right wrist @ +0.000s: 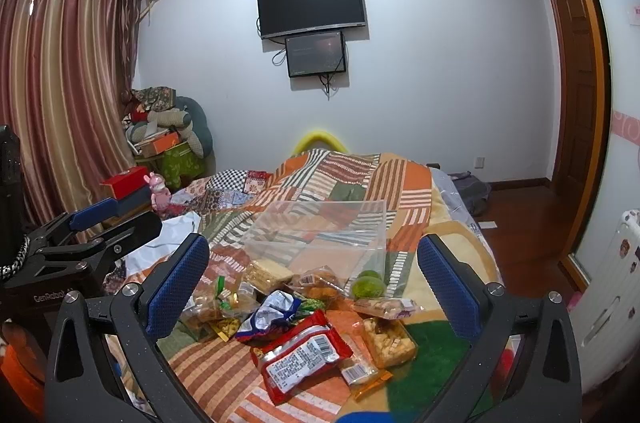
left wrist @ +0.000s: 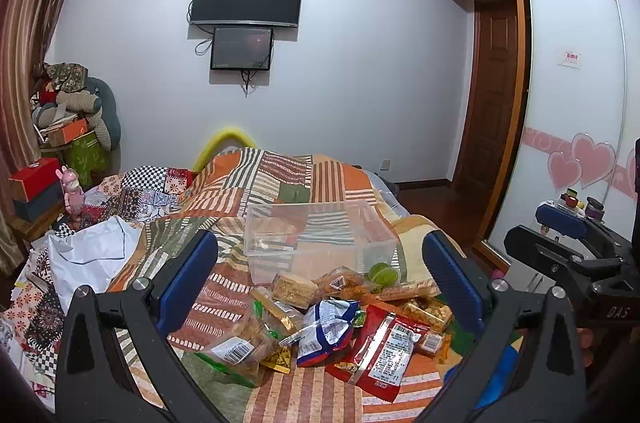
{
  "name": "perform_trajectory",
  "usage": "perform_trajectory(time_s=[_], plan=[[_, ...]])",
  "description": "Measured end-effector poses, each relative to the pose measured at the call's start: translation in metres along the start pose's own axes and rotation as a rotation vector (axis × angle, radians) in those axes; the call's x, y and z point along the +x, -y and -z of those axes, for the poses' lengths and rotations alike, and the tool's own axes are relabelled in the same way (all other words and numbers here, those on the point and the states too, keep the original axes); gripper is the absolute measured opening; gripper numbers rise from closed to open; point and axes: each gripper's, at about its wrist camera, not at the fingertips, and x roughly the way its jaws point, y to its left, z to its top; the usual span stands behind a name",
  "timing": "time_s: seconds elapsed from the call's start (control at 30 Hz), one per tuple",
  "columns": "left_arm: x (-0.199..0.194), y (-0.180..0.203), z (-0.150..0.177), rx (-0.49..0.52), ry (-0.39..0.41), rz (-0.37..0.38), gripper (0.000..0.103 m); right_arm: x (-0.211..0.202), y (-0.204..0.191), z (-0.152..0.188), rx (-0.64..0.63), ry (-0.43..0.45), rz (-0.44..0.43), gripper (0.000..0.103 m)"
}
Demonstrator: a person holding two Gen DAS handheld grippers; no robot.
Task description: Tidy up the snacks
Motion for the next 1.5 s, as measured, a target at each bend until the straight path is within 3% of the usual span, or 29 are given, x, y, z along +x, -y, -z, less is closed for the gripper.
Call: perform_trajectory(time_s=[1.5], plan=[[0.0013, -0.0008, -0.001, -0.012, -0.008, 0.003, 0.103, -0.0062, -0.0001, -0.0006, 0.02, 0.023, 0.005, 0.103]])
